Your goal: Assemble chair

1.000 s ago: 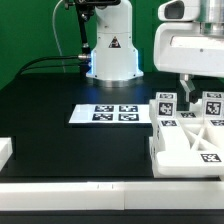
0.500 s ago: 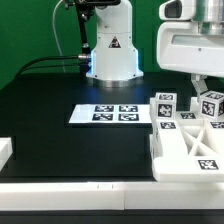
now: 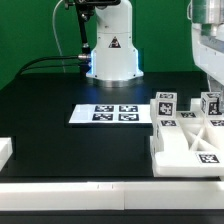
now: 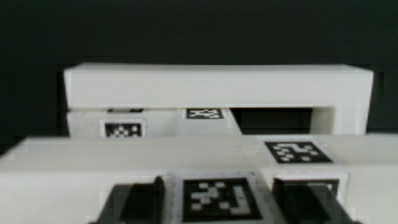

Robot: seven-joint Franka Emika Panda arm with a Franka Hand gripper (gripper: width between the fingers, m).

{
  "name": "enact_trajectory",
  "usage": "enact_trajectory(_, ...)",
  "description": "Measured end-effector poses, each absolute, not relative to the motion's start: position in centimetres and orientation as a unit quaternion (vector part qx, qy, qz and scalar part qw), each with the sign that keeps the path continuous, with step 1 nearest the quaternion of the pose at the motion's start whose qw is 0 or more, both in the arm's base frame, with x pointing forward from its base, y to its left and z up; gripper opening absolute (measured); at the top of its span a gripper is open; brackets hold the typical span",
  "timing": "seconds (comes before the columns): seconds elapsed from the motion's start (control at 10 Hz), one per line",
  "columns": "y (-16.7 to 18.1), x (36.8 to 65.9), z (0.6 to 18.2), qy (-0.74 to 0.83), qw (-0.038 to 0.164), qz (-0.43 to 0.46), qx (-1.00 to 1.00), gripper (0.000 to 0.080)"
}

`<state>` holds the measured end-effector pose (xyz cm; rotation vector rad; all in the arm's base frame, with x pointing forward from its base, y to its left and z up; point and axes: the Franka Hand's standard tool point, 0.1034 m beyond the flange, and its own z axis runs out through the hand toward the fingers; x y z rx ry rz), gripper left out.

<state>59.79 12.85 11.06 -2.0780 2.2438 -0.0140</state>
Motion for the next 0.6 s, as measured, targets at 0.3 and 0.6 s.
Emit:
enact_trajectory(0.3,12.67,59.89,11.01,0.802,0.044,-0.002,-0.596,0.0282)
enact_trajectory(0.6,12.67,59.89,10.99,0.804,0.045,-0.001,-0.593,0.0282)
